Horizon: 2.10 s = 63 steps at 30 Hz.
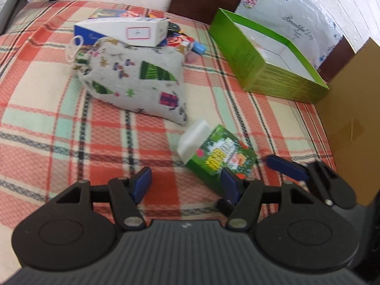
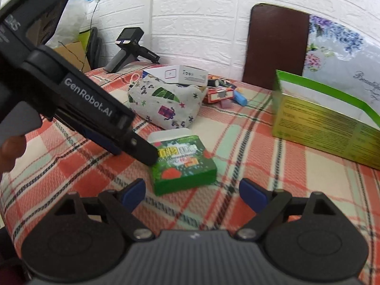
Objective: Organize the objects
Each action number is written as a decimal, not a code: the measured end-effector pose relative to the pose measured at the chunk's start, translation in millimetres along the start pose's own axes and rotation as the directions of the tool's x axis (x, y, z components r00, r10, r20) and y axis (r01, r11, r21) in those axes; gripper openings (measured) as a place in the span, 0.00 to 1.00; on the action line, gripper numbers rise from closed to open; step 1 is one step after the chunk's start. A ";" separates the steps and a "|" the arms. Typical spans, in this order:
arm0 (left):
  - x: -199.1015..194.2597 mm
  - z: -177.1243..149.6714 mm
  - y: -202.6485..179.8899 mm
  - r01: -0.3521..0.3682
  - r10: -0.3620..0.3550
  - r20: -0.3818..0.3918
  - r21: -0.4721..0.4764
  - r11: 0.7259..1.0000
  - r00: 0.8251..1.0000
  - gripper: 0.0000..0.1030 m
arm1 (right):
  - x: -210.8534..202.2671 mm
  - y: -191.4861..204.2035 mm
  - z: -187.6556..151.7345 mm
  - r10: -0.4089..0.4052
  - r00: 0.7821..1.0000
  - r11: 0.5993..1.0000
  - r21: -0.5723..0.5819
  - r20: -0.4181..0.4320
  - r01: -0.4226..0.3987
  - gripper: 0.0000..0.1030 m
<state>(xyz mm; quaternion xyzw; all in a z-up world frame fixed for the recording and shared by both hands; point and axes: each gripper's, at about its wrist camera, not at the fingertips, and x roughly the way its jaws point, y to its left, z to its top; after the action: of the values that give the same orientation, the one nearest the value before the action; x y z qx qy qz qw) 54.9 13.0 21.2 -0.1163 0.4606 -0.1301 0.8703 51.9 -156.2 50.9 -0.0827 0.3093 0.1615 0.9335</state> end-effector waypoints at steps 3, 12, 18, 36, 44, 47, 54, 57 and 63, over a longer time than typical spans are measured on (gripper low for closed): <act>5.5 2.1 -7.0 -0.003 0.003 -0.005 0.015 1.000 1.000 0.64 | 9.9 2.3 2.1 0.011 1.000 1.000 -0.016 -0.006 -0.011 0.87; 13.5 4.8 -26.4 -0.057 0.055 0.028 0.064 0.996 0.998 0.55 | 14.0 -5.2 0.0 0.050 0.999 0.998 0.029 0.020 -0.051 0.65; 9.2 4.5 -46.6 -0.100 0.090 0.078 0.137 0.985 0.993 0.35 | 8.2 -6.2 -1.9 0.014 0.998 0.999 0.032 0.055 -0.016 0.63; 29.1 98.7 -157.9 -0.051 -0.050 0.253 0.378 0.924 0.966 0.34 | -12.6 -104.5 52.3 -0.307 0.914 0.940 0.235 0.266 0.248 0.63; 74.9 132.9 -178.1 -0.110 -0.002 0.274 0.391 0.914 0.962 0.44 | 25.3 -172.4 69.5 -0.437 0.875 0.875 0.323 0.209 0.360 0.77; 75.1 131.6 -166.4 -0.089 -0.006 0.253 0.361 0.928 0.967 0.49 | 29.3 -175.5 63.4 -0.424 0.883 0.877 0.332 0.199 0.347 0.80; 51.7 113.6 -144.0 -0.103 0.009 0.278 0.324 0.940 0.960 0.49 | 23.5 -130.7 56.4 -0.416 0.877 0.891 0.301 0.238 0.341 0.83; 36.5 98.7 -124.0 -0.131 0.038 0.296 0.303 0.944 0.954 0.49 | 18.8 -104.0 53.6 -0.390 0.886 0.900 0.307 0.250 0.310 0.83; 10.3 59.3 -57.3 -0.161 0.102 0.256 0.219 0.962 0.961 0.48 | 12.3 -71.4 33.3 -0.263 0.944 0.928 0.320 0.200 0.190 0.84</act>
<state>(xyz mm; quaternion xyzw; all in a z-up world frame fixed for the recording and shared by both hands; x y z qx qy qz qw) 102.9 -39.3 64.3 0.0047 0.3386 -0.1106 0.9344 104.7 -211.4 73.8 0.0429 0.2036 0.0124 0.9780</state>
